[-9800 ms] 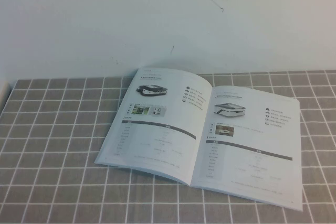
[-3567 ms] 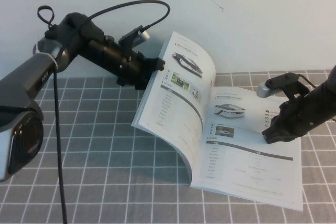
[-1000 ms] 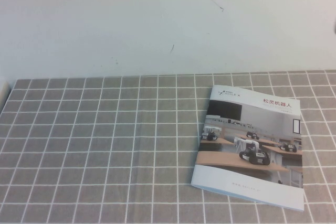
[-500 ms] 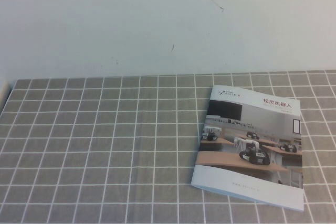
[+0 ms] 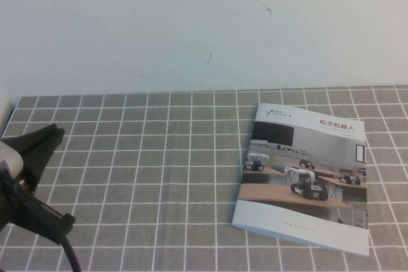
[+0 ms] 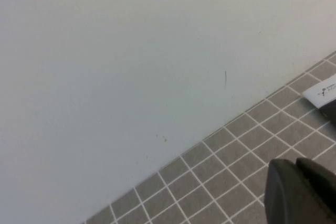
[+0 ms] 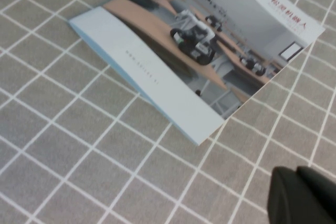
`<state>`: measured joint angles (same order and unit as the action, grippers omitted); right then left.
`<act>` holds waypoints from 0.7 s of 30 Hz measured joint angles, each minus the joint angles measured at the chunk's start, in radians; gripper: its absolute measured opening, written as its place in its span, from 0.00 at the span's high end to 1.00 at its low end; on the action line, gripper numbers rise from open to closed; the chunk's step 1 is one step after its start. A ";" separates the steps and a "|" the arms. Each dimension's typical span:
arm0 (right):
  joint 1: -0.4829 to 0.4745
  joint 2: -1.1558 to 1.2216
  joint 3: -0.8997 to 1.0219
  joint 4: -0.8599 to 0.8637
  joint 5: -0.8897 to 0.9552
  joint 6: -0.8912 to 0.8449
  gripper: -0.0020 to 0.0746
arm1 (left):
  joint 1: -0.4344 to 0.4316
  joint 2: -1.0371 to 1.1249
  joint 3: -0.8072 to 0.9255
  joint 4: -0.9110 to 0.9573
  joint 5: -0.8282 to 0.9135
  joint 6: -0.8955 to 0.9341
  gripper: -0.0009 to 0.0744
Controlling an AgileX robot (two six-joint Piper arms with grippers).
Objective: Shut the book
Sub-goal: 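Close the open booklet and leave it lying on the table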
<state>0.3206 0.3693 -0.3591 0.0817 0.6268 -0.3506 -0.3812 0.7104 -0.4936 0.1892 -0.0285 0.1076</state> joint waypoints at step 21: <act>0.000 -0.001 0.001 0.004 0.043 0.002 0.98 | 0.000 0.000 0.201 0.007 -0.217 -0.004 0.99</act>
<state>0.3206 0.3684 -0.3585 0.0860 0.6698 -0.3488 -0.3812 0.7104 -0.2926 0.1958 -0.2453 0.1036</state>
